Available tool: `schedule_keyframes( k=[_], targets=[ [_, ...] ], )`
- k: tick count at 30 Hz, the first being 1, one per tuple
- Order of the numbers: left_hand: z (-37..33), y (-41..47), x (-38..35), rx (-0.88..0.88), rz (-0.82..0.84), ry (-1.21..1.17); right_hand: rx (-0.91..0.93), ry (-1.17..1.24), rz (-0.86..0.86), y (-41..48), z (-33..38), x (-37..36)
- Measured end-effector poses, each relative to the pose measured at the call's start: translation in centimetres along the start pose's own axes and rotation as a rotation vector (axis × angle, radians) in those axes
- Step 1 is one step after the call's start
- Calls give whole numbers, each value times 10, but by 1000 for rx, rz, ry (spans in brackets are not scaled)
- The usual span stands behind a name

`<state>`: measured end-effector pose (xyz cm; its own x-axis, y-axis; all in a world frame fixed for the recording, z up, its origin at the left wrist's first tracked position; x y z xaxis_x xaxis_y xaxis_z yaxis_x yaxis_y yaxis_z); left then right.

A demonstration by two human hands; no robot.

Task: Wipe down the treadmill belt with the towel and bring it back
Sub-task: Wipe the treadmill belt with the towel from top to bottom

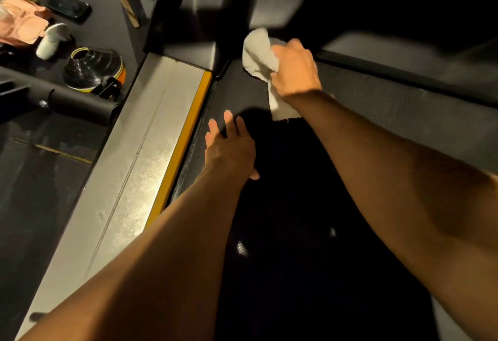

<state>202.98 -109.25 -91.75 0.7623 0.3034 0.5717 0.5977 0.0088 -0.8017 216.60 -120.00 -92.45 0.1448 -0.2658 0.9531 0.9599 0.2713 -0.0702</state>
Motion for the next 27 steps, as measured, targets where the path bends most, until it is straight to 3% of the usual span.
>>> schedule_keyframes(
  k=[4, 6, 11, 17, 22, 23, 25, 27],
  targets=[
    [1, 3, -3, 8, -25, 45, 133, 22, 174, -11, 27, -22],
    [2, 4, -3, 1, -34, 44, 326, -33, 203, -33, 34, -34],
    [3, 0, -2, -19, -35, 36, 23, -55, 23, 10, 9, -12],
    [3, 3, -5, -36, -70, 15, 281, 82, 157, -47, 23, -27],
    [15, -1, 0, -140, -52, -14, -151, 136, 10, -17, -5, -10],
    [24, -4, 2, -165, -108, -30, -137, 124, 4, -17, -2, -9],
    [43, -12, 9, -179, -383, -7, -47, 121, 61, -35, 15, -14],
    [59, -17, 15, -125, -594, 116, 124, 97, 54, -70, 26, -24]
  ],
)
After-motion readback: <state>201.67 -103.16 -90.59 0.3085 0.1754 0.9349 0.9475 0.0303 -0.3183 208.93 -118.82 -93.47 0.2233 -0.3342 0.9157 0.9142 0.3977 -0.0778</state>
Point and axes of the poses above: each hand's wrist, its own y-axis towards the middle knuckle, its own x-axis out of the back of the hand, z = x × y, the point moved 1 cm from there along y, towards the middle knuckle, and after that the axes turned 8 degrees about z, right-handed, at the moved point
